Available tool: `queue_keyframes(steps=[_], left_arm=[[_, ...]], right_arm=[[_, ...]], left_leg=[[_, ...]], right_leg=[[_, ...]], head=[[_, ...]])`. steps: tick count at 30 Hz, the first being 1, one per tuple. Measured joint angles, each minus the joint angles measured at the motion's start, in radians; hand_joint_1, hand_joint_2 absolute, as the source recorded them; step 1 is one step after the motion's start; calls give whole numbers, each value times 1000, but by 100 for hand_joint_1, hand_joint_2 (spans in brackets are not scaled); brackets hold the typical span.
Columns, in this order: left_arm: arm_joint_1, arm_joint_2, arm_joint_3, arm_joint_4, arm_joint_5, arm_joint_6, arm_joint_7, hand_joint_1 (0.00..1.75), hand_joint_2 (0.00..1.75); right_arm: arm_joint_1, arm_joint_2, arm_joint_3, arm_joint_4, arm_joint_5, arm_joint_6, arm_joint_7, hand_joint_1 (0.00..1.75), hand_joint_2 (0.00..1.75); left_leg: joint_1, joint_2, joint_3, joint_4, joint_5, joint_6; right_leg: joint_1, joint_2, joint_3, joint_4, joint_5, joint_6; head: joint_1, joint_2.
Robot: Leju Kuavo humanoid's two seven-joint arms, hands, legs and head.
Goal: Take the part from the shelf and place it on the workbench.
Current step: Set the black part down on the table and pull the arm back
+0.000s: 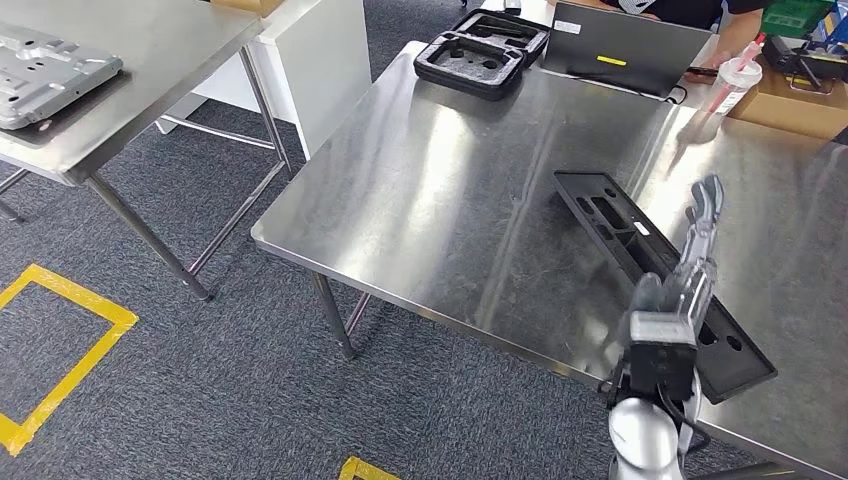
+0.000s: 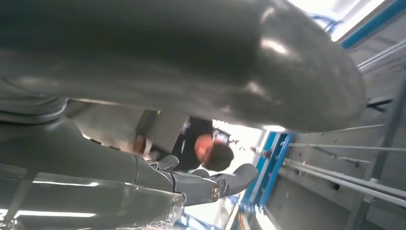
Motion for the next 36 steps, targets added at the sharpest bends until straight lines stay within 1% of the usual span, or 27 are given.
queue_keyframes(steps=[4, 6, 9, 10, 11, 12, 13, 14, 15, 16, 17, 18, 19, 20, 21, 22, 23, 24, 26, 27, 28, 30, 31, 32, 33, 34, 36], left_arm=[[2, -4, 17, 0, 10, -1, 14, 0, 0], [2, -5, 20, 0, 12, -2, 16, 0, 0], [2, -6, 25, 0, 17, -3, 20, 0, 0], [2, -7, 28, 0, 19, -3, 21, 0, 0], [2, -9, 30, 0, 23, -3, 23, 0, 0], [1, -12, 32, 0, 28, -3, 26, 0, 0], [1, -15, 36, -1, 35, -3, 29, 0, 0], [1, -18, 41, -2, 44, -2, 32, 0, 0], [2, -22, 47, -4, 53, -2, 36, 0, 0], [2, -28, 54, -6, 62, -2, 41, 0, 0], [2, -35, 60, -10, 71, -2, 45, 0, 0], [3, -42, 67, -15, 79, -2, 50, 0, 0], [3, -50, 74, -21, 86, -2, 53, 0, 0], [3, -56, 80, -26, 91, -2, 56, 0, 0], [4, -62, 85, -32, 94, -2, 58, 0, 0], [4, -66, 89, -37, 96, -2, 58, 0, 0], [4, -70, 92, -42, 97, -2, 58, 0, 0], [4, -74, 95, -45, 99, -2, 59, 0, 0], [4, -78, 100, -53, 103, -2, 60, 0, 0], [5, -80, 103, -57, 106, -3, 62, 0, 0], [5, -82, 105, -61, 109, -3, 64, 0, 0], [6, -88, 109, -71, 115, -7, 69, 0, 0], [7, -91, 111, -76, 117, -10, 72, 0, 0], [8, -94, 114, -80, 119, -13, 74, 0, 0], [9, -97, 115, -84, 121, -16, 76, 0, 0], [10, -99, 116, -88, 122, -18, 78, 0, 0], [11, -101, 118, -98, 125, -24, 82, 0, 0]], right_arm=[[112, 2, 22, -98, -60, 18, -26, 0, 0], [133, 2, 25, -121, -66, 22, -30, 0, 0], [147, 3, 27, -142, -71, 24, -32, 0, 0], [152, 4, 27, -148, -72, 25, -32, 0, 0], [158, 4, 28, -154, -71, 26, -31, 0, 0], [167, 4, 29, -158, -71, 29, -29, 0, 0], [179, 5, 29, -161, -71, 33, -26, 0, 0], [193, 5, 30, -162, -71, 40, -22, 0, 0], [207, 6, 30, -162, -70, 49, -17, 0, 0], [218, 8, 31, -161, -69, 60, -10, 0, 0], [227, 10, 31, -159, -66, 73, -4, 0, 0], [232, 13, 31, -156, -62, 86, 2, 0, 0], [235, 18, 31, -153, -58, 98, 7, 0, 0], [235, 22, 31, -150, -54, 107, 11, 0, 0], [236, 26, 32, -148, -52, 113, 13, 0, 0], [237, 30, 32, -146, -52, 116, 15, 0, 0], [237, 33, 32, -144, -51, 117, 17, 0, 0], [239, 36, 33, -142, -51, 118, 18, 0, 0], [238, 43, 33, -139, -49, 127, 22, 0, 0], [238, 47, 33, -138, -47, 135, 26, 0, 0], [238, 51, 33, -137, -44, 143, 29, 0, 0], [237, 57, 31, -132, -40, 155, 34, 0, 0], [237, 60, 29, -129, -38, 159, 36, 0, 0], [237, 62, 26, -125, -38, 162, 38, 0, 0], [237, 63, 23, -122, -38, 165, 40, 0, 0], [237, 65, 19, -118, -38, 167, 42, 0, 0], [237, 69, 13, -114, -38, 170, 44, 0, 0]], left_leg=[[-1, 1, 0, 3, -3, 4], [-1, 3, 0, 6, -5, 7], [-3, 3, 2, 8, -3, 15], [0, 5, 6, 4, 1, 20], [3, 7, 11, -3, 6, 24], [7, 8, 15, -9, 11, 28], [10, 10, 17, -13, 14, 31], [10, 10, 16, -14, 15, 33], [10, 11, 15, -13, 15, 34], [10, 11, 13, -13, 15, 33], [11, 12, 11, -12, 16, 32], [12, 13, 10, -11, 16, 30], [14, 13, 9, -8, 16, 27], [15, 13, 6, -4, 15, 22], [14, 12, 4, 1, 14, 15], [13, 11, 3, 7, 12, 8], [12, 10, 1, 12, 11, 1], [11, 9, 0, 15, 10, -4], [16, 9, -8, 28, 0, -14], [19, 9, -19, 52, -21, -19], [22, 9, -38, 97, -55, -24], [23, 9, -91, 228, -133, -32], [23, 9, -111, 282, -155, -34], [23, 9, -117, 306, -158, -35], [23, 10, -102, 292, -141, -34], [23, 10, -69, 241, -111, -31], [22, 8, 17, 98, -58, -21]], right_leg=[[-4, 1, 3, 0, -1, 2], [-5, 1, 5, 0, -1, 3], [-5, 2, 9, -2, 0, 9], [-4, 1, 9, 0, -1, 11], [-2, 0, 5, 12, -11, 11], [0, 0, -7, 40, -30, 8], [1, -1, -28, 91, -60, 3], [0, -2, -56, 158, -94, -1], [-1, -2, -83, 225, -124, -3], [-3, -2, -100, 272, -141, -1], [-5, -2, -99, 283, -142, 7], [-8, -3, -75, 252, -128, 17], [-13, -5, -33, 186, -106, 28], [-16, -8, 12, 112, -88, 35], [-15, -8, 47, 58, -71, 37], [-13, -7, 66, 24, -65, 34], [-9, -5, 71, 16, -65, 26], [-6, -1, 68, 20, -63, 17], [-12, -1, 65, 17, -62, -2], [-15, -1, 62, 16, -58, -12], [-16, -2, 59, 15, -53, -21], [-11, -4, 50, 16, -47, -33], [-9, -5, 45, 16, -45, -35], [-7, -6, 42, 17, -43, -36], [-7, -6, 40, 17, -41, -36], [-6, -6, 40, 17, -39, -35], [-3, -5, 39, 18, -35, -31]], head=[[0, 0], [0, 0], [0, 0], [0, 0], [0, 0], [2, 0], [4, 0], [5, 0], [7, 0], [7, 0], [8, 0], [8, 0], [8, 0], [8, 0], [8, 0], [9, 0], [8, 0], [6, 0], [3, 0], [2, 0], [0, 0], [-4, 0], [-4, 0], [-4, 0], [-4, 0], [-4, 0], [-5, 0]])
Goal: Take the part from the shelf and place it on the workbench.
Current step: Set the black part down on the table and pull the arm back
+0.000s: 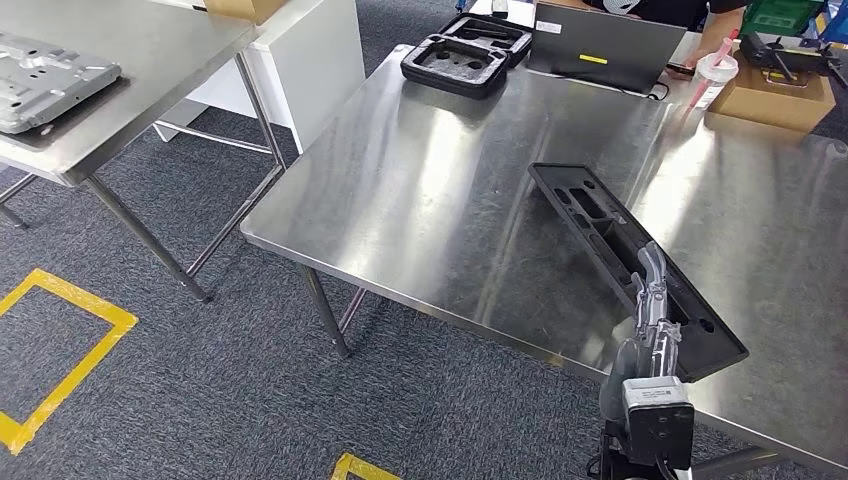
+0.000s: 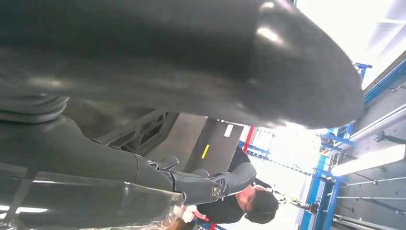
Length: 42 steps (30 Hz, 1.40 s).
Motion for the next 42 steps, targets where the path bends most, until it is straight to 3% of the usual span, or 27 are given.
queue_keyframes(steps=[2, 5, 6, 8, 10, 11, 12, 14, 16, 17, 20, 21, 22, 24, 25, 26, 27, 28, 30, 32, 35, 37, 38, 40, 41, 42], left_arm=[[0, -3, 1, -10, 4, -6, 4, 0, 0], [1, -10, 2, -23, 8, -12, 10, 0, 0], [1, -12, 2, -26, 8, -14, 12, 0, 0], [2, -16, 2, -31, 8, -22, 14, 0, 0], [3, -16, 2, -35, 8, -29, 17, 0, 0], [5, -17, 2, -36, 8, -31, 17, 0, 0], [5, -17, 2, -36, 8, -31, 18, 0, 0], [6, -17, 2, -37, 8, -32, 20, 0, 0], [7, -18, 2, -37, 8, -33, 21, 0, 0], [7, -18, 2, -37, 8, -34, 22, 0, 0], [8, -18, 2, -37, 8, -34, 24, 0, 0], [8, -18, 2, -37, 8, -34, 25, 0, 0], [9, -18, 2, -37, 8, -34, 26, 0, 0], [10, -17, 2, -37, 8, -34, 27, 0, 0], [10, -17, 2, -37, 8, -34, 28, 0, 0], [10, -17, 2, -37, 8, -34, 29, 0, 0], [11, -16, 2, -37, 9, -34, 29, 0, 0], [11, -16, 2, -37, 9, -34, 30, 0, 0], [10, -14, 2, -36, 11, -35, 30, 0, 0], [10, -12, 3, -36, 14, -35, 30, 0, 0], [11, -10, 6, -35, 18, -36, 30, 0, 0], [9, -9, 9, -33, 20, -39, 29, 0, 0], [9, -8, 9, -32, 21, -40, 28, 0, 0], [8, -5, 10, -29, 22, -43, 26, 0, 0], [8, -5, 10, -27, 23, -43, 25, 0, 0], [8, -4, 10, -26, 25, -43, 25, 0, 0]], right_arm=[[-1, 5, -7, 4, 0, 5, 0, 0, 0], [-1, 11, -19, 11, 1, 12, 0, 0, 0], [-2, 12, -24, 12, 1, 13, 0, 0, 0], [-2, 12, -33, 17, 1, 14, -1, 0, 0], [0, 12, -44, 23, 1, 15, -1, 0, 0], [2, 12, -49, 26, 1, 15, -1, 0, 0], [3, 12, -52, 29, 0, 15, -1, 0, 0], [3, 12, -58, 32, -2, 15, -1, 0, 0], [4, 13, -64, 35, -3, 14, 0, 0, 0], [4, 14, -68, 37, -4, 14, 0, 0, 0], [4, 16, -75, 44, -5, 14, 1, 0, 0], [4, 18, -76, 46, -5, 14, 1, 0, 0], [4, 19, -77, 48, -6, 14, 1, 0, 0], [4, 21, -79, 53, -9, 13, 1, 0, 0], [4, 21, -80, 57, -12, 13, 1, 0, 0], [4, 21, -81, 62, -16, 11, 1, 0, 0], [4, 21, -82, 67, -20, 9, 1, 0, 0], [4, 21, -82, 73, -23, 7, 1, 0, 0], [3, 22, -84, 82, -26, -3, 0, 0, 0], [-1, 25, -84, 90, -27, -11, -1, 0, 0], [-7, 27, -86, 101, -28, -19, -2, 0, 0], [-8, 27, -86, 107, -29, -25, -2, 0, 0], [-9, 26, -87, 110, -30, -27, -1, 0, 0], [-10, 25, -87, 116, -32, -32, -1, 0, 0], [-10, 24, -87, 120, -33, -35, -1, 0, 0], [-10, 23, -87, 124, -33, -37, -1, 0, 0]], left_leg=[[-5, -2, 41, -76, 19, 9], [-8, 1, 34, -92, 32, 24], [-6, 3, 30, -97, 40, 32], [-5, 8, 20, -103, 54, 44], [-8, 11, 3, -101, 64, 48], [-9, 12, -6, -99, 70, 48], [-10, 13, -15, -97, 75, 47], [-10, 13, -29, -90, 83, 42], [-12, 13, -38, -84, 90, 33], [-12, 12, -41, -80, 94, 28], [-11, 11, -48, -72, 99, 12], [-9, 9, -53, -61, 82, 6], [-6, 8, -62, -33, 48, 0], [-2, 6, -91, 70, -49, -11], [0, 6, -104, 129, -85, -15], [1, 6, -108, 170, -100, -17], [2, 6, -96, 180, -91, -18], [2, 6, -67, 153, -67, -18], [2, 4, 26, 24, -24, -12], [-3, -1, 83, -70, -15, -2], [-11, 0, 73, -89, -1, 20], [-9, 6, 50, -98, 24, 40], [-8, 10, 36, -101, 37, 47], [-11, 14, 5, -100, 62, 54], [-12, 16, -11, -99, 75, 53], [-12, 18, -26, -98, 87, 52]], right_leg=[[4, 0, -2, 0, 6, 9], [7, 0, -11, 3, 10, 26], [8, 0, -22, 20, -5, 27], [7, -1, -62, 114, -69, 19], [6, -1, -103, 239, -132, 14], [6, -1, -106, 269, -143, 18], [6, -1, -90, 262, -137, 25], [5, -2, -4, 139, -98, 41], [9, -1, 75, 16, -69, 41], [11, 0, 88, -12, -65, 37], [12, 1, 71, -17, -56, 23], [8, 0, 66, -17, -50, 13], [4, -1, 60, -19, -42, 2], [4, -4, 45, -18, -27, -14], [5, -5, 36, -16, -19, -16], [7, -5, 26, -13, -11, -16], [7, -5, 15, -9, -4, -14], [7, -5, 3, -5, 3, -11], [8, -5, -14, 4, 12, -3], [9, -5, -22, 8, 22, 10], [8, -6, -30, 8, 39, 31], [9, -5, -52, 38, 5, 31], [9, -4, -70, 81, -36, 25], [7, -3, -105, 205, -121, 16], [7, -3, -111, 258, -144, 18], [7, -4, -103, 284, -147, 25]], head=[[0, 0], [0, 0], [3, 0], [7, 0], [11, 0], [11, 0], [12, 0], [12, 0], [11, 0], [10, 0], [9, 0], [9, 0], [8, 0], [5, 0], [4, 0], [3, 0], [3, 0], [3, 0], [3, 0], [4, 0], [1, 0], [2, 0], [5, 0], [9, 0], [10, 0], [10, 0]])
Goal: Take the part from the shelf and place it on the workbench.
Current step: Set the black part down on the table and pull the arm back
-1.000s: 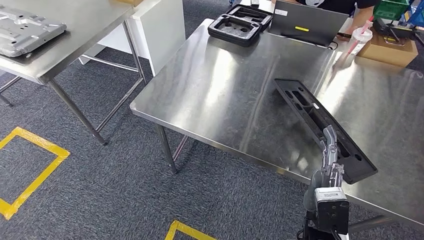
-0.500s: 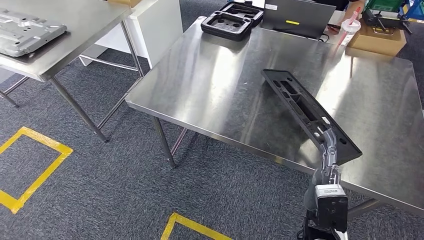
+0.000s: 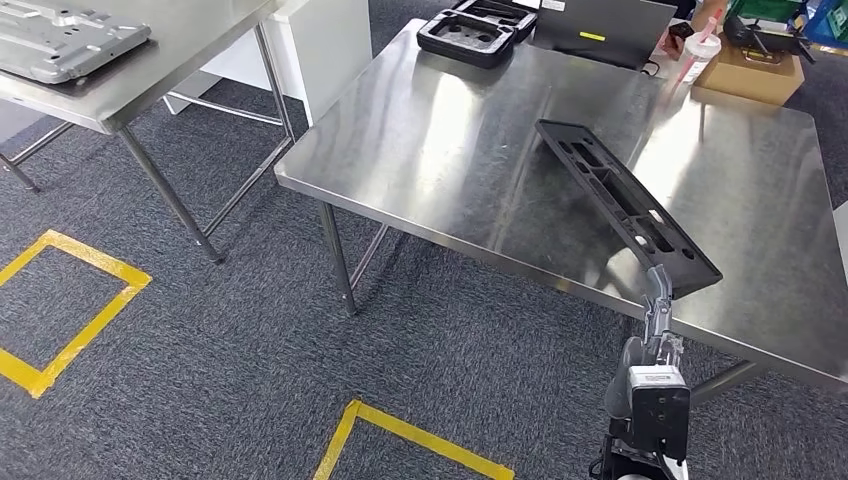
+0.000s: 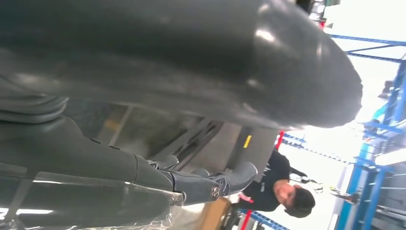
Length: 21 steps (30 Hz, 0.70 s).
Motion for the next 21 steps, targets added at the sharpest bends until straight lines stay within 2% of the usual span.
queue_keyframes(steps=[1, 2, 3, 4, 5, 6, 7, 8, 9, 10, 11, 12, 13, 14, 15, 16, 17, 18, 20, 21], left_arm=[[0, 0, 0, 2, 2, 0, 0, 0, 0], [-1, 0, 1, 4, 4, 0, -1, 0, 0], [-1, 0, 2, 6, 6, 1, -2, 0, 0], [-2, 0, 2, 7, 9, 2, -3, 0, 0], [-2, 0, 3, 8, 12, 3, -4, 0, 0], [-2, -1, 5, 8, 14, 6, -4, 0, 0], [-2, -1, 6, 8, 16, 9, -5, 0, 0], [-2, -1, 7, 8, 17, 12, -5, 0, 0], [-1, 0, 8, 8, 17, 14, -5, 0, 0], [0, 0, 9, 8, 18, 15, -6, 0, 0], [1, 0, 9, 9, 18, 16, -6, 0, 0], [1, -1, 10, 9, 18, 16, -6, 0, 0], [1, -1, 10, 9, 18, 16, -6, 0, 0], [1, -1, 10, 9, 18, 16, -6, 0, 0], [1, -1, 10, 9, 18, 16, -6, 0, 0], [0, -1, 10, 9, 18, 16, -6, 0, 0], [0, -1, 10, 9, 18, 16, -6, 0, 0], [0, -1, 10, 9, 18, 16, -6, 0, 0], [0, -1, 10, 9, 18, 15, -6, 0, 0], [0, -2, 10, 9, 18, 15, -6, 0, 0]], right_arm=[[-1, -1, 0, 4, 0, -1, 0, 0, 0], [-2, -2, 0, 7, 0, -2, 1, 0, 0], [-4, -2, 1, 10, 0, -4, 1, 0, 0], [-7, -3, 2, 13, -1, -4, 1, 0, 0], [-10, -4, 4, 16, -2, -6, 1, 0, 0], [-13, -5, 6, 19, -3, -7, 2, 0, 0], [-14, -7, 8, 23, -5, -8, 2, 0, 0], [-15, -8, 10, 27, -6, -10, 2, 0, 0], [-15, -8, 12, 30, -7, -11, 2, 0, 0], [-16, -9, 13, 33, -8, -12, 3, 0, 0], [-16, -9, 15, 35, -8, -13, 3, 0, 0], [-16, -9, 17, 38, -9, -14, 3, 0, 0], [-16, -9, 18, 40, -9, -15, 3, 0, 0], [-16, -9, 19, 42, -9, -15, 3, 0, 0], [-16, -9, 19, 44, -9, -15, 3, 0, 0], [-16, -9, 19, 46, -9, -15, 3, 0, 0], [-16, -9, 19, 47, -9, -16, 3, 0, 0], [-16, -9, 19, 48, -9, -16, 3, 0, 0], [-16, -10, 20, 48, -9, -17, 3, 0, 0], [-17, -10, 20, 48, -9, -17, 3, 0, 0]], left_leg=[[0, 1, -15, 1, 13, -2], [0, 1, -29, 2, 25, -5], [0, 1, -43, 4, 36, -9], [-2, 1, -54, 6, 47, -13], [-4, 1, -63, 7, 58, -19], [-5, 2, -68, 8, 69, -24], [-5, 2, -71, 7, 80, -29], [-4, 1, -74, 5, 89, -35], [-1, -1, -78, 10, 82, -41], [2, -4, -85, 29, 53, -48], [5, -7, -97, 67, 6, -55], [8, -10, -111, 127, -54, -61], [11, -11, -125, 196, -105, -67], [13, -12, -135, 260, -134, -72], [16, -12, -133, 301, -139, -76], [19, -12, -116, 307, -124, -78], [23, -12, -79, 273, -98, -80], [28, -12, -27, 208, -75, -82], [30, -18, 71, 60, -60, -84], [28, -22, 95, 16, -63, -83]], right_leg=[[0, 0, 25, -8, 14, 10], [0, 0, 67, -53, 36, 19], [0, 0, 122, -124, 53, 24], [2, 0, 180, -206, 61, 23], [5, 0, 220, -273, 60, 19], [9, 1, 242, -318, 56, 12], [12, 1, 246, -336, 55, 5], [9, 1, 237, -336, 61, -3], [5, -1, 231, -335, 70, -12], [1, -3, 223, -335, 81, -23], [-4, -6, 213, -336, 94, -33], [-4, -8, 200, -335, 105, -39], [-3, -9, 188, -334, 118, -43], [-3, -10, 175, -332, 130, -42], [-3, -10, 160, -330, 141, -39], [-4, -10, 147, -327, 152, -35], [-6, -9, 132, -324, 161, -30], [-7, -9, 120, -321, 169, -23], [-5, -9, 101, -318, 185, -7], [-3, -10, 95, -317, 194, 2]], head=[[0, 0], [0, 0], [1, 0], [1, 0], [-1, 0], [-2, 0], [-4, 0], [-5, 0], [-6, 0], [-8, 0], [-10, 0], [-13, 0], [-14, 0], [-15, 0], [-15, 0], [-16, 0], [-16, 0], [-16, 0], [-19, 0], [-20, 0]])
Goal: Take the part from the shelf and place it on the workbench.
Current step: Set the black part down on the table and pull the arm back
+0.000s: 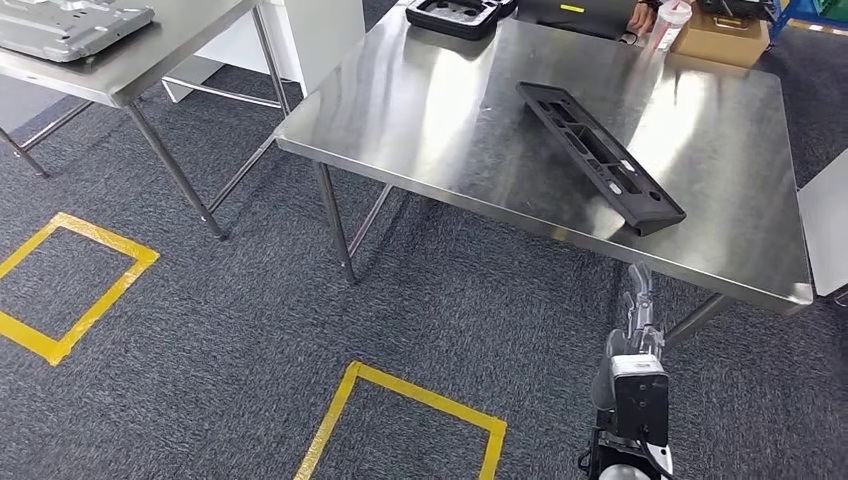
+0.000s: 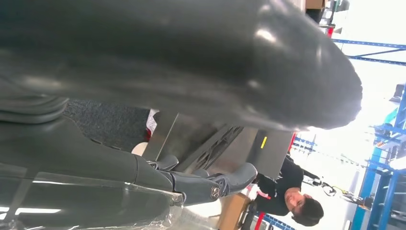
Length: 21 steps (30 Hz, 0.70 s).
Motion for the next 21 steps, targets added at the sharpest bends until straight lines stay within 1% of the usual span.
queue_keyframes(steps=[1, 2, 3, 4, 5, 6, 7, 8, 9, 10, 11, 12, 13, 14, 15, 16, 17, 18, 19, 20, 21], left_arm=[[0, 0, 0, 0, 0, 0, 0, 0, 0], [0, 0, 0, 0, 1, 0, 0, 0, 0], [0, -1, 2, 0, 3, 1, 0, 0, 0], [-1, -2, 3, 0, 5, 2, 0, 0, 0], [-1, -2, 4, 0, 7, 2, 0, 0, 0], [-2, -2, 5, 0, 9, 4, 1, 0, 0], [-2, -2, 6, 0, 11, 5, 1, 0, 0], [-2, -1, 7, 0, 13, 6, 2, 0, 0], [-1, -2, 8, 0, 15, 7, 4, 0, 0], [-1, -3, 9, 0, 16, 8, 6, 0, 0], [-1, -4, 9, 0, 16, 8, 8, 0, 0], [-1, -5, 10, 0, 16, 9, 9, 0, 0], [-2, -9, 11, 0, 16, 9, 9, 0, 0], [-2, -12, 11, 0, 15, 9, 9, 0, 0], [-1, -15, 11, -1, 12, 10, 10, 0, 0], [-1, -17, 11, -1, 7, 11, 10, 0, 0], [0, -17, 11, -1, 2, 12, 11, 0, 0], [1, -13, 10, -1, -5, 13, 12, 0, 0], [1, -11, 9, -1, -10, 14, 13, 0, 0], [2, -8, 8, 0, -15, 15, 13, 0, 0], [2, -4, 7, 1, -20, 15, 13, 0, 0]], right_arm=[[0, 0, 0, 0, 0, 0, 0, 0, 0], [0, -1, 1, 0, 0, 0, 0, 0, 0], [-1, -2, 1, 0, -1, -1, 0, 0, 0], [-2, -3, 1, 1, -2, -1, 1, 0, 0], [-3, -4, 2, 2, -3, -1, 2, 0, 0], [-5, -5, 2, 4, -6, -1, 4, 0, 0], [-6, -5, 3, 7, -8, -1, 6, 0, 0], [-7, -6, 4, 11, -10, -2, 7, 0, 0], [-7, -8, 4, 14, -11, -2, 9, 0, 0], [-8, -9, 6, 17, -12, -3, 12, 0, 0], [-9, -11, 8, 20, -12, -3, 14, 0, 0], [-11, -11, 10, 22, -13, -3, 16, 0, 0], [-14, -12, 13, 23, -12, -4, 17, 0, 0], [-18, -12, 16, 23, -11, -6, 20, 0, 0], [-22, -12, 18, 24, -8, -10, 28, 0, 0], [-26, -12, 19, 24, -3, -18, 37, 0, 0], [-28, -14, 19, 26, 3, -28, 49, 0, 0], [-29, -15, 18, 29, 9, -41, 60, 0, 0], [-30, -17, 18, 33, 15, -54, 67, 0, 0], [-31, -18, 17, 38, 21, -66, 74, 0, 0], [-32, -18, 15, 44, 26, -77, 80, 0, 0]], left_leg=[[-4, -4, 6, -20, -3, 2], [-8, -4, 1, -25, -1, 8], [-10, -2, -7, -28, 4, 15], [-12, 0, -16, -31, 11, 26], [-13, 3, -26, -34, 19, 39], [-15, 7, -37, -34, 28, 51], [-19, 9, -49, -34, 36, 61], [-24, 11, -61, -34, 46, 67], [-29, 13, -74, -33, 56, 71], [-34, 14, -88, -33, 66, 73], [-39, 14, -100, -32, 77, 75], [-43, 14, -111, -32, 86, 75], [-45, 14, -120, -32, 94, 75], [-46, 15, -126, -32, 102, 73], [-45, 16, -130, -32, 109, 69], [-42, 18, -131, -33, 117, 64], [-41, 18, -132, -36, 124, 58], [-39, 17, -135, -36, 127, 52], [-38, 13, -140, -28, 117, 46], [-37, 9, -150, -4, 90, 39], [-34, 6, -166, 41, 49, 32]], right_leg=[[2, -1, -6, 0, 8, 9], [3, 0, -11, -1, 17, 19], [2, 0, -20, 4, 14, 25], [1, 1, -35, 22, -3, 26], [0, 3, -55, 60, -34, 23], [-3, 3, -78, 119, -78, 16], [-3, 4, -99, 189, -120, 11], [-2, 4, -112, 255, -151, 10], [1, 4, -114, 299, -163, 12], [4, 5, -100, 311, -156, 17], [8, 5, -67, 286, -134, 22], [15, 6, -18, 228, -111, 20], [24, 5, 42, 147, -102, 9], [32, 4, 99, 59, -104, -5], [39, 4, 137, -5, -113, -19], [43, 3, 158, -46, -124, -32], [44, 4, 162, -64, -122, -39], [38, 3, 158, -68, -114, -45], [32, 1, 156, -74, -104, -52], [25, -3, 153, -78, -94, -59], [18, -7, 148, -79, -87, -62]], head=[[-1, 0], [0, 0], [0, 0], [2, 0], [6, 0], [9, 0], [13, 0], [14, 0], [14, 0], [15, 0], [15, 0], [15, 0], [14, 0], [14, 0], [14, 0], [14, 0], [16, 0], [17, 0], [18, 0], [16, 0], [14, 0]])
